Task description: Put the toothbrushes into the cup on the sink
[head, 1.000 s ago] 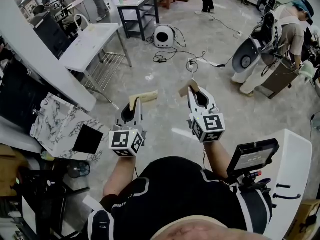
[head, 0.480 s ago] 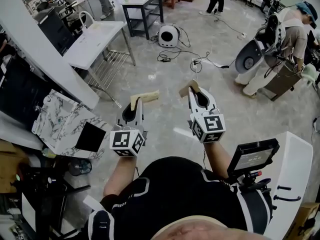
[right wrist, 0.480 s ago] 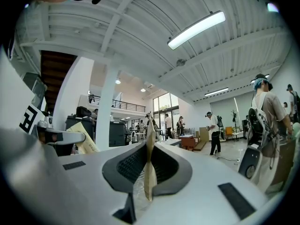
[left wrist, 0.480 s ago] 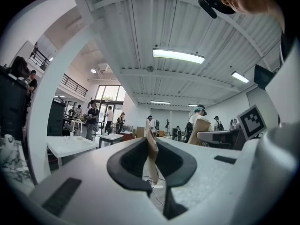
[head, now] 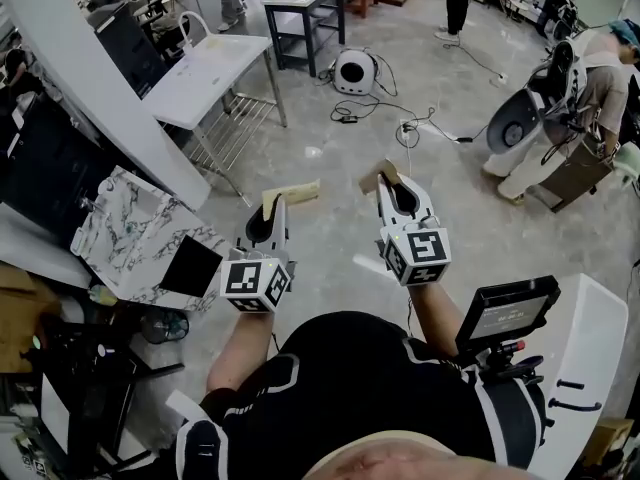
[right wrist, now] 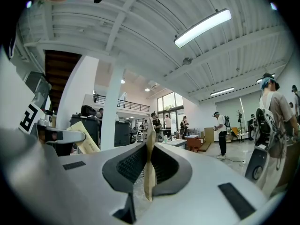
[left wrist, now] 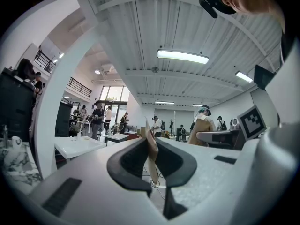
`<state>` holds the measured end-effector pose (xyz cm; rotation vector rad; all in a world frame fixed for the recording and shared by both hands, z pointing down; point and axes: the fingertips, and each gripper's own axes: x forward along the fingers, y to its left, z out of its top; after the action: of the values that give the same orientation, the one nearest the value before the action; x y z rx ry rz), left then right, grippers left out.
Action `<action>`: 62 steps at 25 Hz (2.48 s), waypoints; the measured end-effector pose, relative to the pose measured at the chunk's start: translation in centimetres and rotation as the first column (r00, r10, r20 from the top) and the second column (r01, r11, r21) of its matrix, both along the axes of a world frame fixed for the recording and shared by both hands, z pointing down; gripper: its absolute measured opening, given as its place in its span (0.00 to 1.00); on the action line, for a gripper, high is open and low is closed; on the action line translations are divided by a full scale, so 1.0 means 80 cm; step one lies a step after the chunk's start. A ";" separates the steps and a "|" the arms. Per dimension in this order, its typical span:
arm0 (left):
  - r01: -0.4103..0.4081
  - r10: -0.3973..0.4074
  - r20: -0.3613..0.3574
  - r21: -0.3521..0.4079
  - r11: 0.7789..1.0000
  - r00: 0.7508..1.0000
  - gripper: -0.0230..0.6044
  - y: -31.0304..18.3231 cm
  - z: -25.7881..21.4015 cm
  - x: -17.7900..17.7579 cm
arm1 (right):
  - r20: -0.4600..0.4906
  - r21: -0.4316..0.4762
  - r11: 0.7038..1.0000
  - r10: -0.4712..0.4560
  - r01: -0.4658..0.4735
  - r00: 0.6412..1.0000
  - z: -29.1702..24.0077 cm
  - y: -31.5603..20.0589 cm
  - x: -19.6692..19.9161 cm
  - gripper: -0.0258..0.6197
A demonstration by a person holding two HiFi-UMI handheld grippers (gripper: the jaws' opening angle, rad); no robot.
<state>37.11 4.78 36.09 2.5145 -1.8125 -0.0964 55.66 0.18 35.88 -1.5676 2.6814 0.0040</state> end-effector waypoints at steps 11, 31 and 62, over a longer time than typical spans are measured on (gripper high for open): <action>0.017 -0.017 -0.006 0.003 1.000 1.000 0.09 0.009 0.008 -0.068 | 0.012 -0.013 0.999 -0.048 0.048 0.999 -0.008 0.006 -0.083 0.11; 0.106 -0.106 -0.044 -0.016 0.994 0.993 0.09 -0.030 0.022 -0.177 | -0.016 -0.030 0.988 -0.154 0.153 0.988 0.007 -0.047 -0.208 0.11; 0.160 -0.159 0.031 -0.034 0.987 0.987 0.09 -0.242 0.007 -0.251 | 0.049 -0.028 0.975 -0.218 0.220 0.975 0.009 -0.270 -0.278 0.11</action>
<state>17.06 -14.60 36.68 2.3552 -2.0046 -0.0327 33.40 -21.44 36.61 -1.2539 2.8156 -0.0813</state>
